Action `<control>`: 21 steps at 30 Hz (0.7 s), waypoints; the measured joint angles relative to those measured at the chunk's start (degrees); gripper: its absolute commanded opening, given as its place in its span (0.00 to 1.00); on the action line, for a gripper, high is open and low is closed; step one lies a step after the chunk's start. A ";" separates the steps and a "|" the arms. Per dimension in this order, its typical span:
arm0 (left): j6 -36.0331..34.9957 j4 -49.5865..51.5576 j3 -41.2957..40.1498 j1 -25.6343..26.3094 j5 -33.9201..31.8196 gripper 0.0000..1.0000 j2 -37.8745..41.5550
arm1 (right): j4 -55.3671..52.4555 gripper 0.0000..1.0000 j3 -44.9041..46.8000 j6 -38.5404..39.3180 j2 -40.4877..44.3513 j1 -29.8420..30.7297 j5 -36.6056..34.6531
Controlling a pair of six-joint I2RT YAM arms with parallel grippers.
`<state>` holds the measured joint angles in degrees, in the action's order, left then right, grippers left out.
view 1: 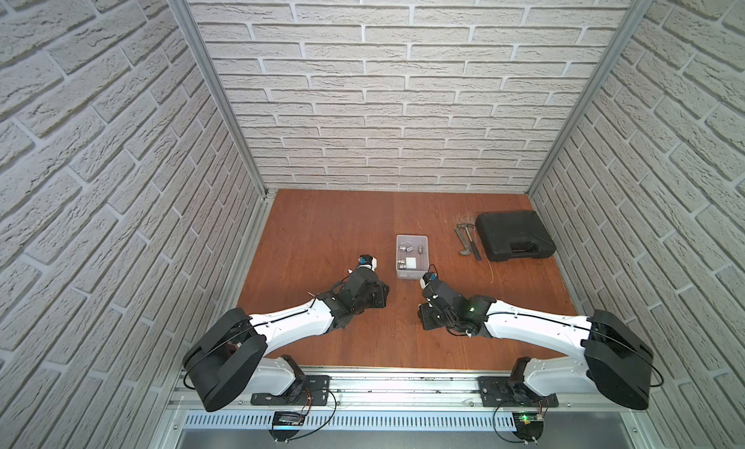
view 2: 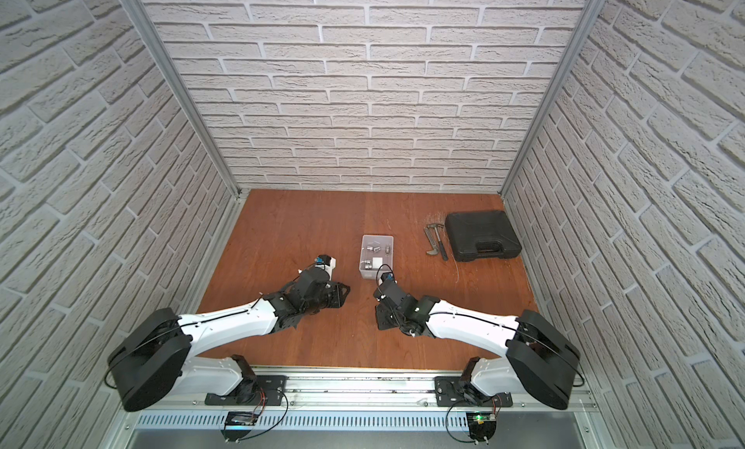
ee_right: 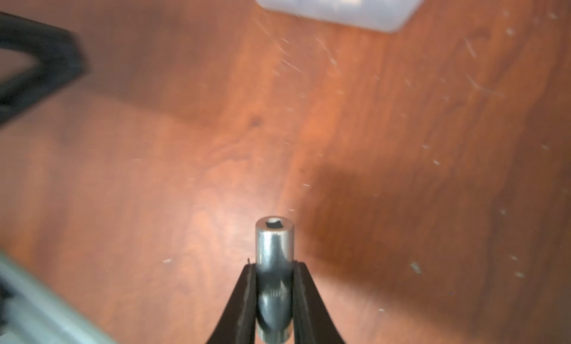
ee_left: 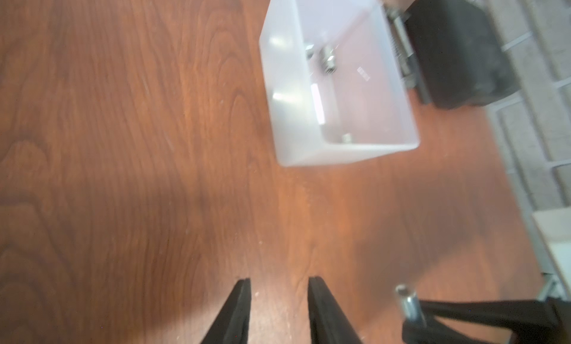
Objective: Put the socket on the desktop into the storage box
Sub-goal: Pick up the socket head at the center of the board.
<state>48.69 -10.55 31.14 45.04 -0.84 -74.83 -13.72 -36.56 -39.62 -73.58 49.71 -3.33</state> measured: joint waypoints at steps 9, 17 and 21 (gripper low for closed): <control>3.30 -11.52 -2.19 -1.36 13.40 0.46 5.14 | 12.83 0.02 3.91 0.87 3.82 -2.86 10.75; 6.80 -17.38 -2.19 -1.33 20.57 0.45 2.34 | 17.29 0.02 4.20 1.01 4.87 -4.20 13.70; 9.05 -19.47 -2.27 -1.33 22.93 0.44 -0.68 | 17.88 0.02 4.20 1.09 6.27 -5.14 13.73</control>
<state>57.74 -30.02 28.86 43.70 22.09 -75.50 4.16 -32.36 -38.52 -67.31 44.58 10.39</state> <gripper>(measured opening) 0.436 0.230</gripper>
